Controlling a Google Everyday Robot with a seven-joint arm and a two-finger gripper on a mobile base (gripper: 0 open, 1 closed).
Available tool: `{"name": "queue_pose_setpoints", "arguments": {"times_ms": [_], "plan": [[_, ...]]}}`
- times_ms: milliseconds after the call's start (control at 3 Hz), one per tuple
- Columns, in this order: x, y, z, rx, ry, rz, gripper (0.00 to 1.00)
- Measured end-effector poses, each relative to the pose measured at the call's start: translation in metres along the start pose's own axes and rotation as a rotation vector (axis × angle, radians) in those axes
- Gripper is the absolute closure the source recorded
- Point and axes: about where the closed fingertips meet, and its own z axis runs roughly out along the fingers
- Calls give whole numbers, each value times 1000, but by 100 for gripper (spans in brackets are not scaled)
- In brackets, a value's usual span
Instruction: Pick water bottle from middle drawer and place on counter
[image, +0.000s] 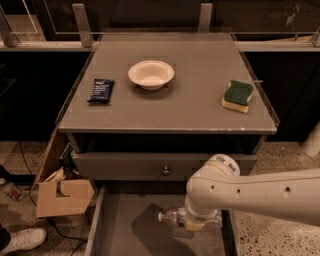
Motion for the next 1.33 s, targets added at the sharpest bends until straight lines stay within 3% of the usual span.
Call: {"name": "queue_pose_setpoints", "arguments": {"times_ms": [1000,1333], "plan": [[9,-21,-5,-9,3,31,100],[19,-29,-55,49,13,41,100]]}}
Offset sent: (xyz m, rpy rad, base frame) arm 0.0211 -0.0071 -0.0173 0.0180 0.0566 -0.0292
